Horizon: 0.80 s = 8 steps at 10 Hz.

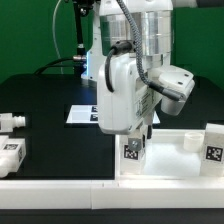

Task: Assemble square table

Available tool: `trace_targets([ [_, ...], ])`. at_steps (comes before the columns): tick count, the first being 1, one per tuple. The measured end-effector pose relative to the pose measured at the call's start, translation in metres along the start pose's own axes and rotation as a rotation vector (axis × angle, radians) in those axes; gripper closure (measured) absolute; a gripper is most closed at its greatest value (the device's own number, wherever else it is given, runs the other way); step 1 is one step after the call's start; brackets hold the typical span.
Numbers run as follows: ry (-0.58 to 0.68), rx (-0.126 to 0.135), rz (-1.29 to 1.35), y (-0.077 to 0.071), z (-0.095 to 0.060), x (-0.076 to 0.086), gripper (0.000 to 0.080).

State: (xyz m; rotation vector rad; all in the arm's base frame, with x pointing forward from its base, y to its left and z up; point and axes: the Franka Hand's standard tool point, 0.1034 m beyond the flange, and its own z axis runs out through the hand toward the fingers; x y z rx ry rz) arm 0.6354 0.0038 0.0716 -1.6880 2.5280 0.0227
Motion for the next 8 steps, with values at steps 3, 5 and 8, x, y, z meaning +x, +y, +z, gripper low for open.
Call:
trace_targets([
  [3, -0.019, 0.010, -0.082, 0.003, -0.017, -0.003, 0.0245],
  [5, -0.041, 0.005, -0.109, 0.020, -0.034, -0.010, 0.0171],
  [8, -0.037, 0.003, -0.109, 0.020, -0.031, -0.010, 0.0150],
])
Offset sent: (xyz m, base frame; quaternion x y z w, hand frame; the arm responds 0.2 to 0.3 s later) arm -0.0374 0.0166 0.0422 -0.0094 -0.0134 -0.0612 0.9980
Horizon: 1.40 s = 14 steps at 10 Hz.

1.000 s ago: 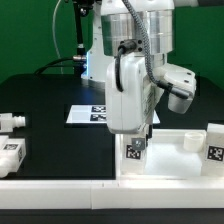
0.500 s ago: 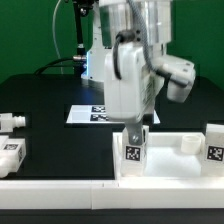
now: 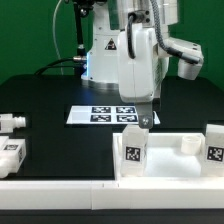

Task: Assemble square table

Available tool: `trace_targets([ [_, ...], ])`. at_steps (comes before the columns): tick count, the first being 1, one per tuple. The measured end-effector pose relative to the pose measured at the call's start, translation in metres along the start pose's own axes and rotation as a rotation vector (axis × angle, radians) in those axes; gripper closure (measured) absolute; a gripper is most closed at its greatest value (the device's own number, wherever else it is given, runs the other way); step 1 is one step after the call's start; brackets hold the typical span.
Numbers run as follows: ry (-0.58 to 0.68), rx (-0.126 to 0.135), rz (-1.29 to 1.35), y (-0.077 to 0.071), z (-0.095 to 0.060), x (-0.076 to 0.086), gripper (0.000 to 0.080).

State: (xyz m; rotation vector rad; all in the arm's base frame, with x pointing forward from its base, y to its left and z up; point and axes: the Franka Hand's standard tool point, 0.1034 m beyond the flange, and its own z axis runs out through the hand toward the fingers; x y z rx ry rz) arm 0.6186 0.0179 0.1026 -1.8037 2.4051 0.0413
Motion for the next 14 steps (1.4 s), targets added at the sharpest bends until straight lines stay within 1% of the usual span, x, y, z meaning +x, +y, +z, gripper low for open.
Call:
trace_targets([
  [3, 0.001, -0.003, -0.020, 0.001, 0.001, -0.001, 0.0150],
  [4, -0.003, -0.014, -0.092, 0.010, 0.002, -0.006, 0.0150],
  [6, -0.009, -0.054, -0.136, 0.046, 0.003, -0.019, 0.0150],
  [7, -0.004, -0.069, -0.098, 0.065, 0.006, -0.025, 0.0150],
  [8, 0.007, -0.057, -0.056, 0.072, 0.011, -0.030, 0.0150],
  [10, 0.007, -0.058, -0.069, 0.072, 0.012, -0.031, 0.0150],
  [11, 0.007, -0.034, -0.060, 0.070, 0.012, -0.029, 0.0150],
  [12, 0.011, 0.033, -0.054, 0.069, 0.016, -0.021, 0.0150],
  [13, 0.021, 0.062, -0.061, 0.079, 0.023, -0.010, 0.0150],
  [14, 0.040, 0.084, -0.078, 0.087, 0.030, -0.001, 0.0150],
])
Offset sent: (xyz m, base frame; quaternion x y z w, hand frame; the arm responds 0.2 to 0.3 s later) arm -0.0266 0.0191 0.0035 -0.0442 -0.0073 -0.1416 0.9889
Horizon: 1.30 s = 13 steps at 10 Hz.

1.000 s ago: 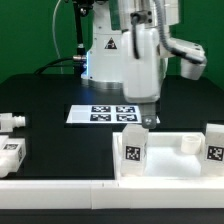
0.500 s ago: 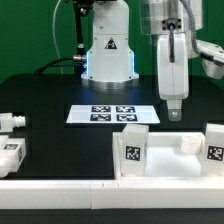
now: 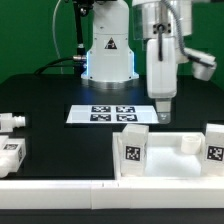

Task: Assemble square table

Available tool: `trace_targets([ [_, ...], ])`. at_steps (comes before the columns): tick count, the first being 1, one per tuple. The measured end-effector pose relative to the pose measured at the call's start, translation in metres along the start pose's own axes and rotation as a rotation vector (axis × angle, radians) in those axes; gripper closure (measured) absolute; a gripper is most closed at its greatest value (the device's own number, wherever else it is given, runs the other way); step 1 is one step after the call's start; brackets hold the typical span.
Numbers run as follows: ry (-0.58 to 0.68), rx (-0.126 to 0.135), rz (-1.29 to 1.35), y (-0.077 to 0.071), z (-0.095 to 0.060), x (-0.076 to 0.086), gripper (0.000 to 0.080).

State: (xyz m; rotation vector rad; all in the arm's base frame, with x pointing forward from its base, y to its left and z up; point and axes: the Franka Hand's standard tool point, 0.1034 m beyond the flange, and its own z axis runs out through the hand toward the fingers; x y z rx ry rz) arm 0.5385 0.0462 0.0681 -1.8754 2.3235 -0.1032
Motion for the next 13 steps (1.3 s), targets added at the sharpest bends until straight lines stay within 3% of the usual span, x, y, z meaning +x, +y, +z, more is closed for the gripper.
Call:
trace_targets([
  [4, 0.029, -0.030, -0.045, 0.018, 0.022, 0.013, 0.0150],
  [8, 0.034, -0.090, -0.041, 0.036, 0.043, 0.014, 0.0150],
  [11, 0.021, -0.169, -0.042, 0.049, 0.054, 0.002, 0.0150],
  [13, 0.016, -0.180, -0.041, 0.049, 0.054, 0.001, 0.0185],
])
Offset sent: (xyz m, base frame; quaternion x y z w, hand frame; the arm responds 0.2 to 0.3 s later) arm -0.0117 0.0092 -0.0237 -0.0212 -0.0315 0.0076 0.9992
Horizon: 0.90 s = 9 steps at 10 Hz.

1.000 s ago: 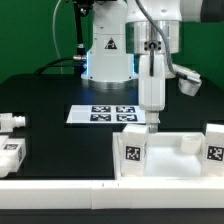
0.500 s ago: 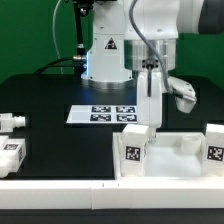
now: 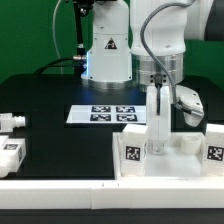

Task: Assemble square table

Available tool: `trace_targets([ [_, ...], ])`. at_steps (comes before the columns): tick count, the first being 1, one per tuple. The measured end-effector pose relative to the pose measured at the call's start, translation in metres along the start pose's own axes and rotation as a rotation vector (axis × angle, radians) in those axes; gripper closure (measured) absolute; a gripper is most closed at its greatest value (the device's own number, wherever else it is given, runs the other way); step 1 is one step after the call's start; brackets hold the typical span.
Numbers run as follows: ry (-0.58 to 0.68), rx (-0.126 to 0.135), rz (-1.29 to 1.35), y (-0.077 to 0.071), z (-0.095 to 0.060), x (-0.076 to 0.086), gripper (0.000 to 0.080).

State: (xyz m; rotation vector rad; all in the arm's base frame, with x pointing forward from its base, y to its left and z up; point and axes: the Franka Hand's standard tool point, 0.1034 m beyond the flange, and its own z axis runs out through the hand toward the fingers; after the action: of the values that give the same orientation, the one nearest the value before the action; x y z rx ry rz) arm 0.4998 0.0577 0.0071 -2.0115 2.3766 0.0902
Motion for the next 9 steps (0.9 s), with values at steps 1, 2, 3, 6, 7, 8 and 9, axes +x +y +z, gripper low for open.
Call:
trace_targets([
  [1, 0.000, -0.001, 0.000, 0.0003, 0.0004, 0.0001, 0.0357],
  [2, 0.000, -0.001, 0.000, 0.0003, 0.0004, 0.0001, 0.0357],
  [3, 0.001, -0.001, 0.000, 0.0004, 0.0005, 0.0002, 0.0513],
  [6, 0.000, -0.004, -0.007, 0.0017, 0.0008, -0.0002, 0.0746],
  [7, 0.000, -0.004, -0.008, 0.0017, 0.0008, -0.0002, 0.0748],
  [8, 0.000, -0.004, -0.010, 0.0017, 0.0008, -0.0002, 0.0748],
  [9, 0.003, -0.004, -0.103, 0.0020, -0.0011, 0.0023, 0.0748],
])
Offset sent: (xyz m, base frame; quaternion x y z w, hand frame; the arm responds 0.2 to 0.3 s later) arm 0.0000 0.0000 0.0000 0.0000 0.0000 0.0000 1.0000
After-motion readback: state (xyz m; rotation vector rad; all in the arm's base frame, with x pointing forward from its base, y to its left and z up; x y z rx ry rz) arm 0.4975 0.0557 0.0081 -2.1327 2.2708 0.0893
